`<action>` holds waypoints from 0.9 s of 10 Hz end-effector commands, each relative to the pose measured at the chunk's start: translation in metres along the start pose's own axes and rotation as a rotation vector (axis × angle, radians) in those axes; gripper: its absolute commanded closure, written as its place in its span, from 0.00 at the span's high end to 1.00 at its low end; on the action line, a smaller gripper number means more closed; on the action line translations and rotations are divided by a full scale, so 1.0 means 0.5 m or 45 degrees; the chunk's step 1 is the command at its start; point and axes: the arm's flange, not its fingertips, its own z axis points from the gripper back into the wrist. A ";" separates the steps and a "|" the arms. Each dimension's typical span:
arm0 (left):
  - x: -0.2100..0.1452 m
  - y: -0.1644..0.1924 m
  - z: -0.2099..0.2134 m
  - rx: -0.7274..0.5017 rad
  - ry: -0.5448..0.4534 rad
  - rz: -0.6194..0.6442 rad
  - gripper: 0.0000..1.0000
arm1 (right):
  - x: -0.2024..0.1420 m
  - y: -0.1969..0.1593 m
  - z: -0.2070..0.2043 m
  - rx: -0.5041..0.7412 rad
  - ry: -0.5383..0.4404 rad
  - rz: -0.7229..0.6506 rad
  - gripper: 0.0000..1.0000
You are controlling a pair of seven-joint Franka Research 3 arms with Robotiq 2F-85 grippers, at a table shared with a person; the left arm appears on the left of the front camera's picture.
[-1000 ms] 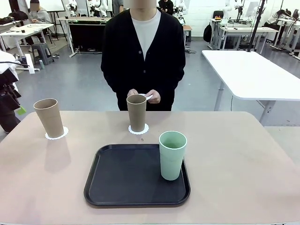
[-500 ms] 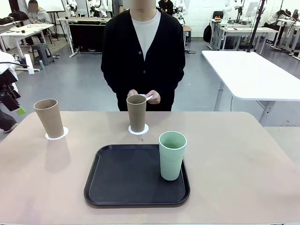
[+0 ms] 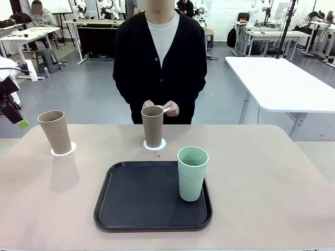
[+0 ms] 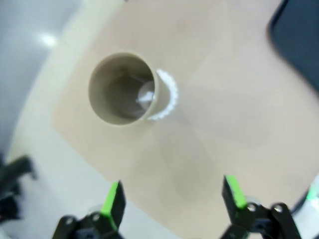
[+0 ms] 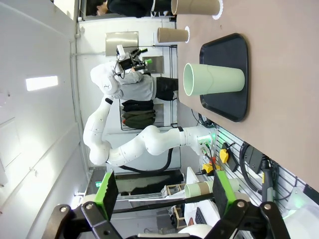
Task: Place coasters on the table and set cups on them.
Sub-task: Take one Reusable plastic cup from the Flat Tray and place it on a coaster set by the human.
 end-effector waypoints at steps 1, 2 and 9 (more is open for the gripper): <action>-0.057 -0.049 0.009 -0.200 -0.011 0.443 1.00 | -0.001 0.001 0.002 0.010 0.000 0.007 1.00; -0.103 -0.072 0.006 -0.300 -0.010 0.561 1.00 | -0.001 0.001 0.002 0.010 0.000 0.007 1.00; -0.287 0.076 -0.016 -1.086 -0.525 0.814 1.00 | -0.001 0.001 0.002 0.010 0.000 0.007 1.00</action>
